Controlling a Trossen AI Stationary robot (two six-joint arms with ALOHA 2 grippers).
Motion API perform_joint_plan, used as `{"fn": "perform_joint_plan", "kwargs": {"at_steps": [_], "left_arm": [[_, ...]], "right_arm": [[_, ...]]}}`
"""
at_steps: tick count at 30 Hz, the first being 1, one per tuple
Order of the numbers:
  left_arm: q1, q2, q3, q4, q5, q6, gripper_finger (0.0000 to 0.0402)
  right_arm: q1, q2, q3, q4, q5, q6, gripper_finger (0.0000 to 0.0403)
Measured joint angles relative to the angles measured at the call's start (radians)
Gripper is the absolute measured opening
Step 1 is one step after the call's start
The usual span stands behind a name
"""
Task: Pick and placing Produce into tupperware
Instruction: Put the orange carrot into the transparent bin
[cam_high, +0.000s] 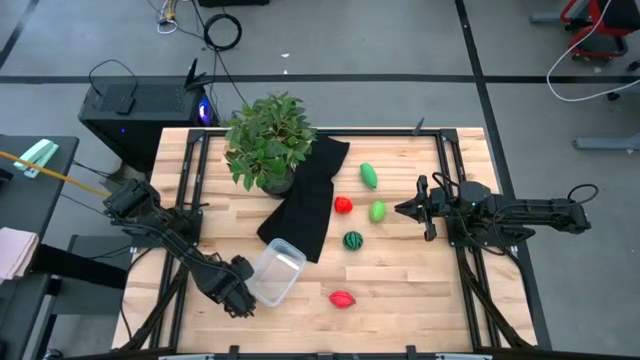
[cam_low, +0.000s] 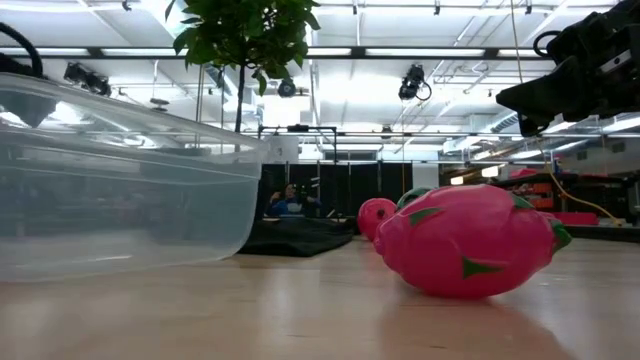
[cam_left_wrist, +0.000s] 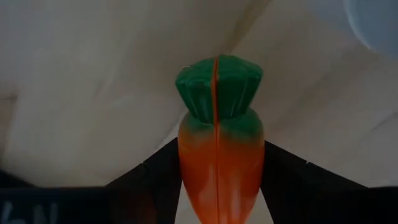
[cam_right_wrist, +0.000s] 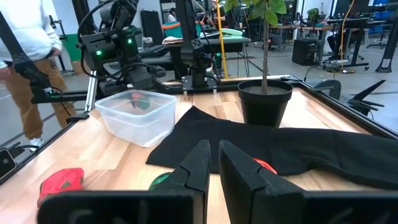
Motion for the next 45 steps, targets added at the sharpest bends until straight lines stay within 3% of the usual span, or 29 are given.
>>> {"fn": "perform_joint_plan", "kwargs": {"at_steps": [7,14,21,28,36,45], "left_arm": [[0.000,0.000,0.026,-0.045,0.008,0.011,0.0169],[0.000,-0.001,0.061,-0.096,0.016,0.021,0.0183],[0.000,-0.002,0.145,-0.255,0.024,0.033,0.0169],[0.003,-0.002,0.268,-0.429,0.019,0.052,0.0180],[0.049,-0.002,0.400,-0.494,-0.114,0.129,0.0171],[0.152,-0.003,0.462,-0.472,-0.188,0.353,0.0172]], "right_arm": [[0.000,0.000,0.000,-0.003,0.000,0.000,0.0041],[0.000,0.000,0.000,-0.003,0.000,0.000,0.0041],[0.000,0.000,0.000,-0.003,0.000,0.000,0.0041],[0.000,0.000,0.000,-0.003,0.000,0.000,0.0041],[0.000,0.000,0.000,-0.003,0.000,0.000,0.0041],[0.000,0.000,0.000,-0.003,0.000,0.000,0.0041]]}}
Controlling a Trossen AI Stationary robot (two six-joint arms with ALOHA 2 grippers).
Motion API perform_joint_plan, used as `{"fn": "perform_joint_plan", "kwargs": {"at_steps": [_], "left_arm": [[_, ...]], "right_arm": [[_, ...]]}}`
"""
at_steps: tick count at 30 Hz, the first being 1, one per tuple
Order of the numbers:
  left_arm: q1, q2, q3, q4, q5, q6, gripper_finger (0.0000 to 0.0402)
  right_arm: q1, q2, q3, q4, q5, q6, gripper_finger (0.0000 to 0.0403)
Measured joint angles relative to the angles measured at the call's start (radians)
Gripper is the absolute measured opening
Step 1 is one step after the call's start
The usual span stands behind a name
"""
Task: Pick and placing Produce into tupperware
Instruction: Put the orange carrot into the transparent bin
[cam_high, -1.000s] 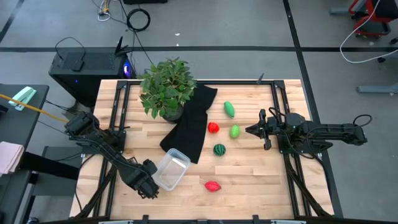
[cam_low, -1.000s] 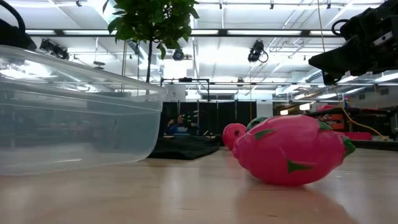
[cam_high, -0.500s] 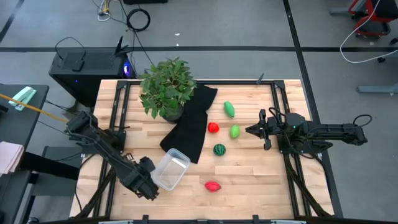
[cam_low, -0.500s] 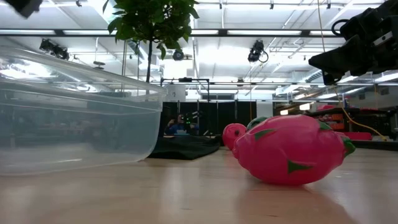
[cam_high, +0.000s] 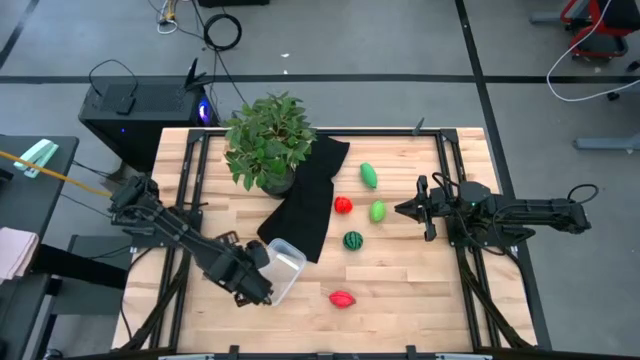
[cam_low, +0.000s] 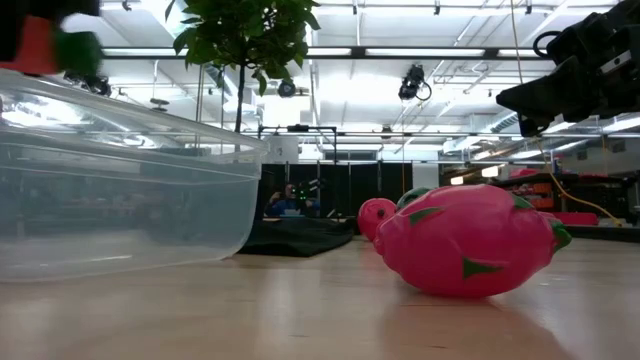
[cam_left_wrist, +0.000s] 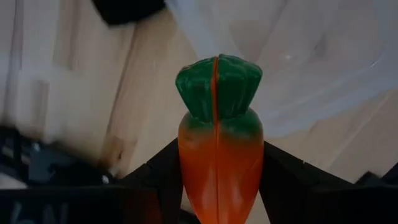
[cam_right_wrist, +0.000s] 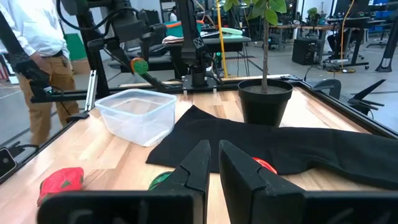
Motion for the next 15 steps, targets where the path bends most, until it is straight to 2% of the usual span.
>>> {"fn": "perform_joint_plan", "kwargs": {"at_steps": [9,15], "left_arm": [[0.120,0.000,0.000,0.160,-0.012,0.273,0.0173],[0.168,0.000,0.000,0.214,-0.011,0.380,0.0174]], "right_arm": [[0.000,0.000,0.000,0.000,0.000,0.000,0.0041],[0.000,0.000,0.000,0.000,0.000,0.000,0.0041]]}}
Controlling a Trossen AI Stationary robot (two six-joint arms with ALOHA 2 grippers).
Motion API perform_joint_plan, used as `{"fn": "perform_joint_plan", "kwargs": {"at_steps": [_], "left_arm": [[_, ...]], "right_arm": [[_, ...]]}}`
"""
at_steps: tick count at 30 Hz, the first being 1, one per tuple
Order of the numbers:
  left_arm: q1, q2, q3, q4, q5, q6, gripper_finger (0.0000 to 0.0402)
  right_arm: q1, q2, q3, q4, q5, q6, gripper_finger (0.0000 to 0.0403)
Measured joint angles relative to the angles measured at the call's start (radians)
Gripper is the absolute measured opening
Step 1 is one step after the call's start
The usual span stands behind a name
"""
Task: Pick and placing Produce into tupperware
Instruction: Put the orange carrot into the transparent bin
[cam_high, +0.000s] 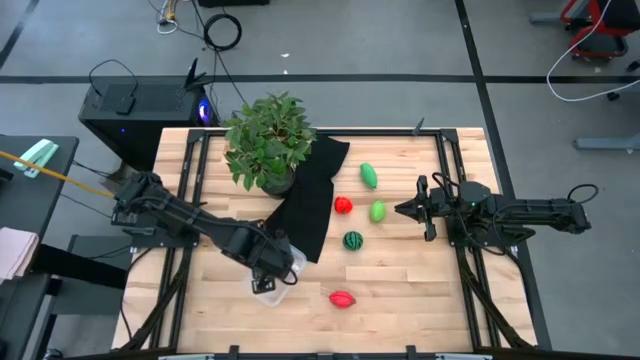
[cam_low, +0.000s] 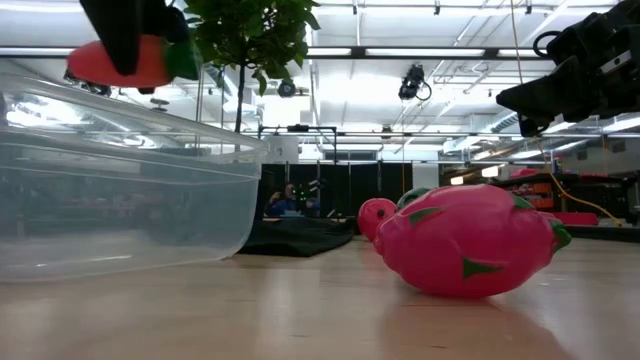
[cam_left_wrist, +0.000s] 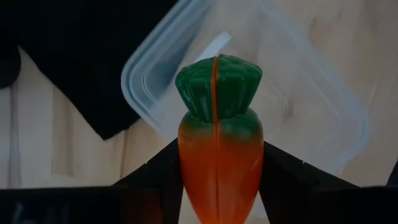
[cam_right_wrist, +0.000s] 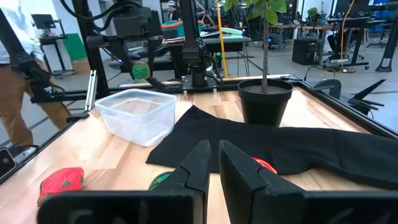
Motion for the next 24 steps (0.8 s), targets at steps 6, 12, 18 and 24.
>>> {"fn": "perform_joint_plan", "kwargs": {"at_steps": [6,12,18,24], "left_arm": [[0.023,0.000,-0.021,0.078,0.001,0.055,0.0173],[0.028,0.021,-0.032,0.132,0.001,0.140,0.0174],[0.028,0.046,-0.062,0.136,-0.001,0.209,0.0175],[0.029,0.062,-0.097,0.203,-0.002,0.236,0.0175]], "right_arm": [[0.000,0.000,0.000,0.000,0.000,0.000,0.0041],[0.000,0.000,0.000,0.000,0.000,0.000,0.0041],[0.000,0.003,0.000,-0.002,0.000,0.000,0.0041],[0.000,0.009,0.000,-0.006,0.000,0.003,0.0041]]}}
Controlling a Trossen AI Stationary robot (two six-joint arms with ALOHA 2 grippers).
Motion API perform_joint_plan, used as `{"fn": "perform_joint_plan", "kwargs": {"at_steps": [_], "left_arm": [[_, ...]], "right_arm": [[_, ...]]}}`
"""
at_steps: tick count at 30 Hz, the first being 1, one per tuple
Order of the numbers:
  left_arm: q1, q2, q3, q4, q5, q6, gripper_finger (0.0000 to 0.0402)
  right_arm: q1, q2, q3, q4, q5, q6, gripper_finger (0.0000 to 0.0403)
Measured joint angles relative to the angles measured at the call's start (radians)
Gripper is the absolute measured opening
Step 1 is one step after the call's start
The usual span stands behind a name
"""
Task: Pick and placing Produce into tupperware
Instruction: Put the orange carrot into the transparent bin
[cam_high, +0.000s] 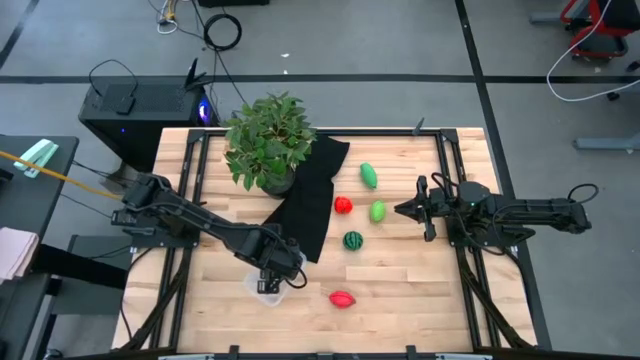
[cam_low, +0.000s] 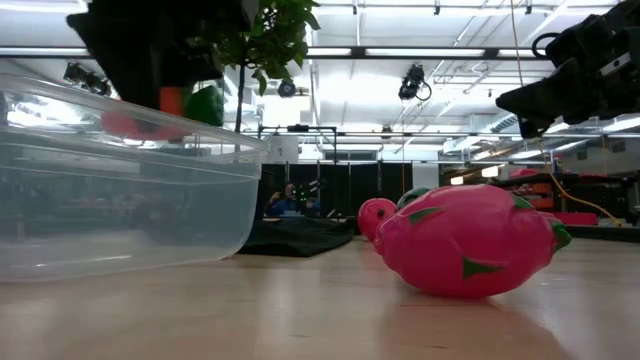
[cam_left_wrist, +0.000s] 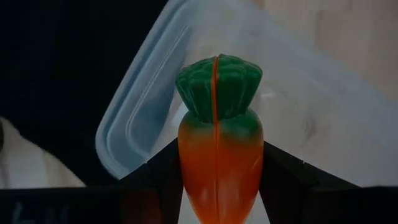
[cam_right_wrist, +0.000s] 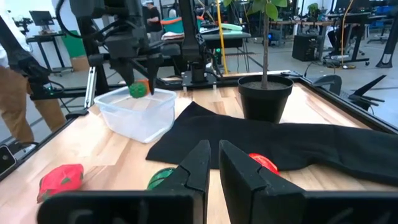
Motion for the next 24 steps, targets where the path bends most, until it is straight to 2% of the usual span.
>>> {"fn": "perform_joint_plan", "kwargs": {"at_steps": [6,24], "left_arm": [[0.004,0.009,0.000,0.052,0.001,0.033,0.0173],[0.005,0.107,0.000,0.046,-0.008,0.133,0.0175]], "right_arm": [[0.000,0.010,0.000,0.003,0.000,0.000,0.0041],[0.000,0.014,0.000,-0.002,0.000,0.000,0.0041]]}}
